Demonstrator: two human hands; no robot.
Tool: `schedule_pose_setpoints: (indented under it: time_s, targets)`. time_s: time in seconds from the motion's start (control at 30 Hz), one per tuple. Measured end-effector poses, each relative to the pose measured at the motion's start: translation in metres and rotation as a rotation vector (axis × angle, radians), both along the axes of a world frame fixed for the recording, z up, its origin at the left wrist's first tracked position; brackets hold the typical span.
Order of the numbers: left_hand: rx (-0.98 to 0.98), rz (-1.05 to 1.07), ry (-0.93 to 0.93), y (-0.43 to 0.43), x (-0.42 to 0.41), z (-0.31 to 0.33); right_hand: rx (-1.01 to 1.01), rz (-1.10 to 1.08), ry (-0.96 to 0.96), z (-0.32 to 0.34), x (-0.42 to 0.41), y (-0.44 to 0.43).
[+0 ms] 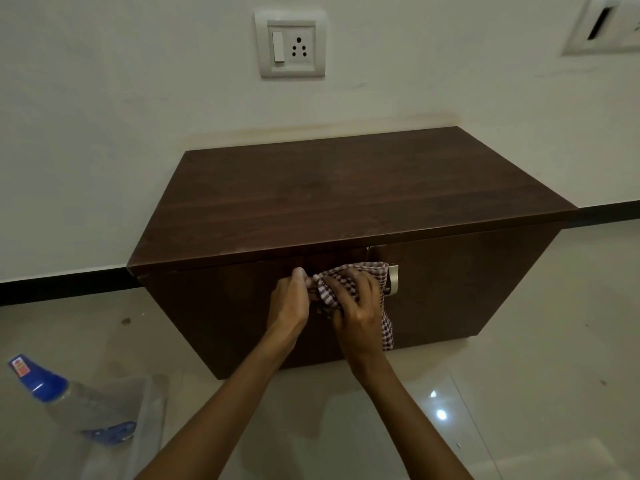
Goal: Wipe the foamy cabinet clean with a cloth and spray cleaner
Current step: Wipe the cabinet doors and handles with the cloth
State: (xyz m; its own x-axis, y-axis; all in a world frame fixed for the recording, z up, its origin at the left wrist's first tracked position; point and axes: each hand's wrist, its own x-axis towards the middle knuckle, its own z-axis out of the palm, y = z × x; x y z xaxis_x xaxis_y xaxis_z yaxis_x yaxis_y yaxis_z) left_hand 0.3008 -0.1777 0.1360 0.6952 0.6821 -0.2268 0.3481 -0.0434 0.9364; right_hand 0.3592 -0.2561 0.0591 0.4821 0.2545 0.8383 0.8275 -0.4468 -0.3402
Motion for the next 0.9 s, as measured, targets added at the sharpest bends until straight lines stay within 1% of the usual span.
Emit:
schedule_pose_setpoints:
  time_s: [0.07,0.13,0.4,0.47,0.53,0.63,0.7,0.73,0.8,0.83,0.9]
  targets:
    - [0.000,0.000,0.020,0.001,0.000,-0.003,-0.051,0.023,-0.113,-0.010,0.006,-0.004]
    - [-0.013,-0.007,0.050,0.003,0.000,-0.010,-0.069,0.061,-0.171,-0.022,0.011,-0.009]
    - [-0.014,-0.005,0.062,0.005,0.003,-0.019,-0.116,0.135,-0.260,-0.045,0.019,-0.016]
    - [-0.015,-0.015,0.078,0.004,0.003,-0.020,-0.155,0.137,-0.247,-0.052,0.021,-0.017]
    - [-0.021,-0.035,0.087,0.003,0.003,-0.023,-0.232,0.122,-0.193,-0.062,0.022,-0.019]
    - [-0.011,-0.049,0.097,0.004,0.003,-0.026,-0.280,0.147,-0.028,-0.072,0.020,-0.019]
    - [-0.004,-0.083,0.121,0.005,0.002,-0.024,-0.223,0.119,0.097,-0.074,0.017,-0.019]
    - [0.002,-0.118,0.148,0.006,0.001,-0.023,-0.134,0.082,0.187,-0.075,0.014,-0.022]
    - [0.009,-0.222,0.215,0.004,-0.003,-0.020,0.117,-0.028,0.350,-0.074,0.010,-0.038]
    - [0.003,-0.282,0.240,0.002,-0.004,-0.018,0.223,-0.074,0.388,-0.068,0.008,-0.049]
    - [-0.005,-0.380,0.243,-0.007,-0.002,-0.011,0.376,-0.102,0.350,-0.049,0.008,-0.070]
